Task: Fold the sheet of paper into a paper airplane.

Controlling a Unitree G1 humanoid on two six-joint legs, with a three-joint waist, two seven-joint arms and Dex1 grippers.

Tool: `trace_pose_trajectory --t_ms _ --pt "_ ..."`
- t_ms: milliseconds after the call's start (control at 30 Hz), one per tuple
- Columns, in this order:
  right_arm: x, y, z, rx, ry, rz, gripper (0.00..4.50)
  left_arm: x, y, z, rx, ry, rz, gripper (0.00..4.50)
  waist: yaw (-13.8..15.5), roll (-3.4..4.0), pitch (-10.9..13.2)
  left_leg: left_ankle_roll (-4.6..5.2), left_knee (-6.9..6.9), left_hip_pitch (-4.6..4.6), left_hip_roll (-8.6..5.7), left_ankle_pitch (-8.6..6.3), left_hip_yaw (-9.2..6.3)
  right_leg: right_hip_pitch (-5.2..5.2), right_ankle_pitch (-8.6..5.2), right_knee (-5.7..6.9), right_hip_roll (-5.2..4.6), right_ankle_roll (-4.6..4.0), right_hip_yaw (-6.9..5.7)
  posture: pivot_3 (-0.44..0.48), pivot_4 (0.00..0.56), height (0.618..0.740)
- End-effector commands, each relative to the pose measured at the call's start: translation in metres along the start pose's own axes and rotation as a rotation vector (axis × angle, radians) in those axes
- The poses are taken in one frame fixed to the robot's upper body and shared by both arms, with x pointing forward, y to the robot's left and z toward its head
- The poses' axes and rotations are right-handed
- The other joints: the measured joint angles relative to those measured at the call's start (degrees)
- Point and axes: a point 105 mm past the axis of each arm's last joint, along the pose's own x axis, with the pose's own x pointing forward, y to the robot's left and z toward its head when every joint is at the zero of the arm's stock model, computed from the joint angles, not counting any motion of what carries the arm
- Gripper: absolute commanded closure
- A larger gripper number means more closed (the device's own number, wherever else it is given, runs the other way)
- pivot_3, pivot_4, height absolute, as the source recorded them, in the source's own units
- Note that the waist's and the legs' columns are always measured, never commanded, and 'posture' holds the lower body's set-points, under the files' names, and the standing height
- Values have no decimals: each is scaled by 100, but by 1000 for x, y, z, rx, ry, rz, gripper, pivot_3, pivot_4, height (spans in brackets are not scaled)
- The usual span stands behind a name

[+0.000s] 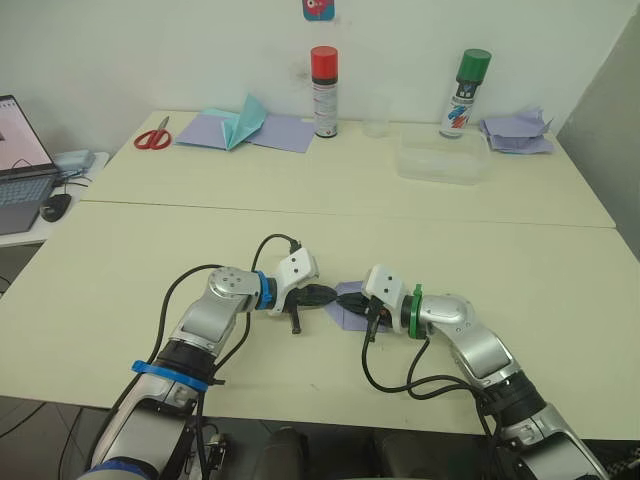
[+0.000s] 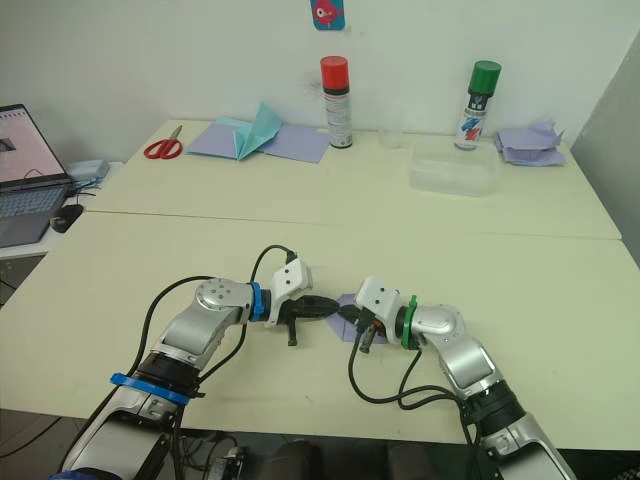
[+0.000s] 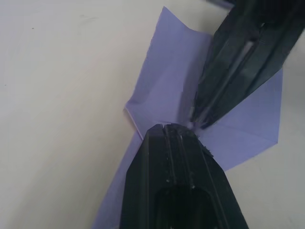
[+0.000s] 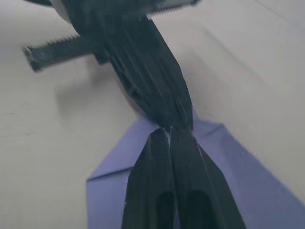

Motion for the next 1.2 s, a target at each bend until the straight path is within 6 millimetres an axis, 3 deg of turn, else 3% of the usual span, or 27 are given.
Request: trace_pose_trajectory --t_ms 33,367,633,833,933,1033,1200 --pt "0 -6 3 -21 -6 -42 4467 -3 -2 -39 -86 137 19 4500 -1 0 -1 0 0 1 2 0 -1 1 0 0 0 0 -2 0 150 740" --pt "-12 -8 -23 -40 107 -44 4467 -2 -9 -42 -94 150 -12 4500 -6 -2 -4 0 0 2 2 0 -1 3 -2 -2 1 4 -1 0 150 740" --pt "-45 -10 -51 -35 222 -74 4467 -2 -11 -47 -99 158 -17 4500 -2 11 -28 1 -12 17 3 -1 -13 42 -21 -48 2 35 -4 0 150 740" --pt "-87 -21 -72 14 307 -157 4467 -2 -12 -47 -94 157 -20 4500 19 6 -44 1 -16 21 0 -2 -13 85 -39 -121 -1 65 8 0 150 740" --pt "-95 -26 -62 25 267 -195 4467 -3 -12 -47 -94 156 -22 4500 40 5 -47 2 -16 21 0 -2 -14 98 -39 -143 -1 64 9 0 150 740" --pt "-91 -28 -34 60 117 -219 4467 -4 -13 -48 -92 154 -22 4500 48 6 -47 3 -16 22 3 -2 -15 108 -38 -160 -2 64 10 0 150 740" --pt "-80 -5 14 -33 -111 -93 4467 -3 -12 -47 -87 149 -22 4500 57 18 -38 6 -19 19 3 -5 -13 106 -38 -165 -1 63 11 0 150 740"
